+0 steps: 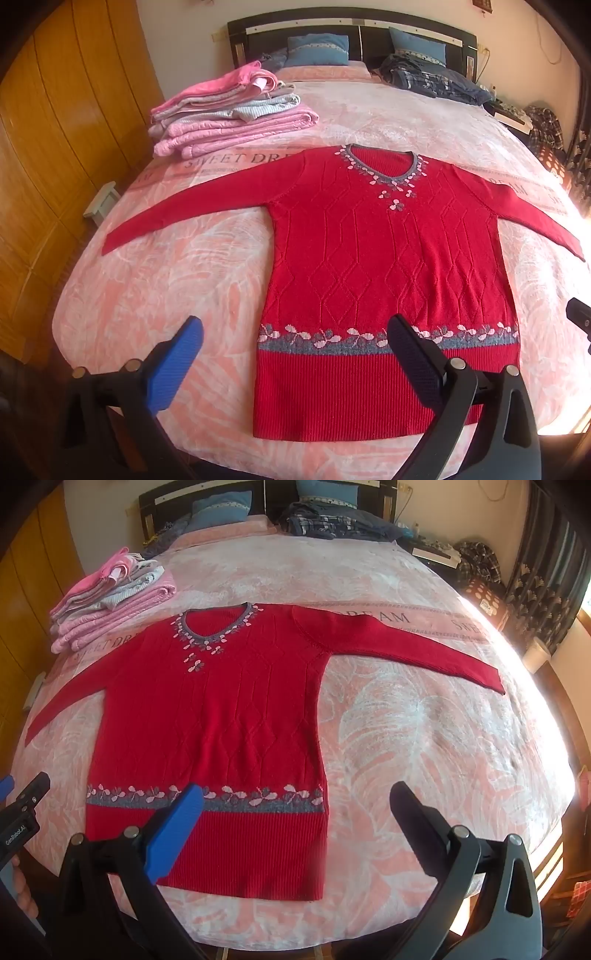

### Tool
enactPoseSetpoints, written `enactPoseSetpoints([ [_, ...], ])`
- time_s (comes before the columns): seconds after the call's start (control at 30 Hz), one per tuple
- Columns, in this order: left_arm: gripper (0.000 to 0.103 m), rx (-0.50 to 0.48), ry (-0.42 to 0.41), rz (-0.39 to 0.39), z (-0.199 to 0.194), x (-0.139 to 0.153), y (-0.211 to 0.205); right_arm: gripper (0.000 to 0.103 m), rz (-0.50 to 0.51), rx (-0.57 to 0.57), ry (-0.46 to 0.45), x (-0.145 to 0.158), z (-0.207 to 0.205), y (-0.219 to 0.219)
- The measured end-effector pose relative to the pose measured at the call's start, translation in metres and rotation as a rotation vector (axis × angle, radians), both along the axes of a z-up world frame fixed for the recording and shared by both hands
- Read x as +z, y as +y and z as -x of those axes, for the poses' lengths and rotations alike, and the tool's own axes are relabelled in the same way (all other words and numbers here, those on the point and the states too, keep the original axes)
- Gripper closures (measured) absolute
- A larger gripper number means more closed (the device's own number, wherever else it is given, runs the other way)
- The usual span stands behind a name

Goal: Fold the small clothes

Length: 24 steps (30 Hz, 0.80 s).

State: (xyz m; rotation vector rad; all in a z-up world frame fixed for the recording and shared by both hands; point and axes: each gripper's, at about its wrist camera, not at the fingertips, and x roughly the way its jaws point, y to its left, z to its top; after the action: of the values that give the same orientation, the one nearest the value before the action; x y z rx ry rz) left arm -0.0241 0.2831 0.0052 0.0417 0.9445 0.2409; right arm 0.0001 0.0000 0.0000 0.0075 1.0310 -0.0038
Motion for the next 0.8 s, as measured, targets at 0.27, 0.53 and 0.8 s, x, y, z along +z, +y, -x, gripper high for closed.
enactPoseSetpoints([
  [0.27,0.004,0.001,0.001,-0.001,-0.0003,-0.0004,0.0004,0.003,-0.001,0.000,0.000,0.0000,0.0000,0.0000],
  [0.53,0.004,0.002,0.002,0.002,-0.0005,-0.0002,0.0013,0.003,-0.003,-0.001,0.000,-0.0004,-0.0002,0.0001],
  [0.8,0.004,0.006,0.002,0.005,-0.0001,-0.0002,0.0025,0.003,-0.006,-0.001,0.002,0.0018,-0.0017,0.0015],
])
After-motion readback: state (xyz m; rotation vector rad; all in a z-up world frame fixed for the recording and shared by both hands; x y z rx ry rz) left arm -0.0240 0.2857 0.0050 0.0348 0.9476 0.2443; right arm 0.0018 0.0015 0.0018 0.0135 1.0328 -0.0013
